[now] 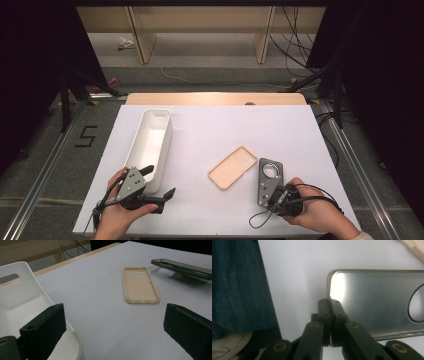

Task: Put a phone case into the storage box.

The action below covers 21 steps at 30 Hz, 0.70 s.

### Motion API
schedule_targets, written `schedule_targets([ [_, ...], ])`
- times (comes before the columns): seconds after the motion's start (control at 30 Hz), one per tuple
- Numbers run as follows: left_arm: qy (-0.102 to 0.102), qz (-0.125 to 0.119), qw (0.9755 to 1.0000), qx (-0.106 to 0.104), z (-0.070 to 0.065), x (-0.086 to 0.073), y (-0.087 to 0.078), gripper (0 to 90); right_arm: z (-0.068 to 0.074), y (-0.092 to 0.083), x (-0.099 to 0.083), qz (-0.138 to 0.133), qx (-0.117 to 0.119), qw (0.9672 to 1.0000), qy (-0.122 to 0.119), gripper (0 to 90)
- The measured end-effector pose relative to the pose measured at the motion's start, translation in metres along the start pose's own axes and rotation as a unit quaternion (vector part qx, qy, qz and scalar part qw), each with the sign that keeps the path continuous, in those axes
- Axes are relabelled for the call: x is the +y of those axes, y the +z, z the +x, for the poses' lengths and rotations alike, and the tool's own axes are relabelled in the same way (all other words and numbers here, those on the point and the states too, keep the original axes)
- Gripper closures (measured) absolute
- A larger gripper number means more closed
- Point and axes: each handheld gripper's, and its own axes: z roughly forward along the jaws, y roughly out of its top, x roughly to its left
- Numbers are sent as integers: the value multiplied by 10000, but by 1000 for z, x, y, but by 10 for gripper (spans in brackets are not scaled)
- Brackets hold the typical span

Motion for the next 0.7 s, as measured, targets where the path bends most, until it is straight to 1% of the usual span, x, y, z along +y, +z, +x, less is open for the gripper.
schedule_targets([
  [0.07, 1, 1, 10000, -1, 0, 0, 0, 40, 0, -2, 1, -115, -102, 9999, 76, 888],
  [0.1, 1, 1, 10000, -1, 0, 0, 0, 40, -1, -2, 1, -169, -130, 9997, 76, 888],
  [0.13, -4, -4, 10000, -1, 0, 0, 0, 40, -1, -2, 1, -169, -130, 9997, 76, 888],
  [0.17, -11, -9, 10000, 1, 0, 0, 0, 41, -1, -3, 2, -230, -180, 9995, 121, 888],
  [0.2, -15, -8, 10000, 4, 0, 0, 0, 41, -1, -4, 2, -344, -223, 9989, 207, 888],
  [0.27, -18, -6, 10000, 4, 0, 0, 0, 42, -3, -5, 3, -451, -301, 9983, 191, 888],
  [0.33, -18, -3, 10000, 1, 0, 0, 1, 43, -5, -7, 3, -637, -396, 9968, 282, 888],
  [0.37, -13, 4, 10000, -4, 0, 0, 1, 44, -6, -9, 4, -856, -519, 9944, 325, 888],
  [0.4, -20, 6, 10000, -1, 0, 0, 1, 44, -6, -9, 4, -856, -519, 9944, 325, 888],
  [0.43, -15, 8, 10000, -2, 0, -1, 1, 44, -6, -10, 4, -926, -549, 9936, 348, 887],
  [0.47, 0, 27, 10000, -4, 0, -1, 2, 45, -8, -10, 6, -1108, -672, 9909, 364, 887],
  [0.5, 0, 27, 10000, -4, 0, -1, 2, 45, -8, -10, 6, -1108, -672, 9909, 364, 887],
  [0.57, -1, 39, 10000, -12, -1, -1, 4, 50, -10, -10, 9, -1359, -787, 9869, 374, 886],
  [0.6, -1, 39, 10000, -12, -1, -1, 4, 52, -10, -10, 9, -1359, -787, 9869, 374, 886],
  [0.63, 5, 40, 10000, -30, -2, -1, 5, 52, -12, -11, 10, -1429, -811, 9858, 353, 886],
  [0.67, 16, 60, 10000, -41, -3, -1, 6, 54, -13, -11, 13, -1581, -864, 9830, 347, 887],
  [0.7, 16, 60, 10000, -41, -3, -1, 6, 55, -13, -11, 13, -1581, -864, 9830, 347, 887],
])
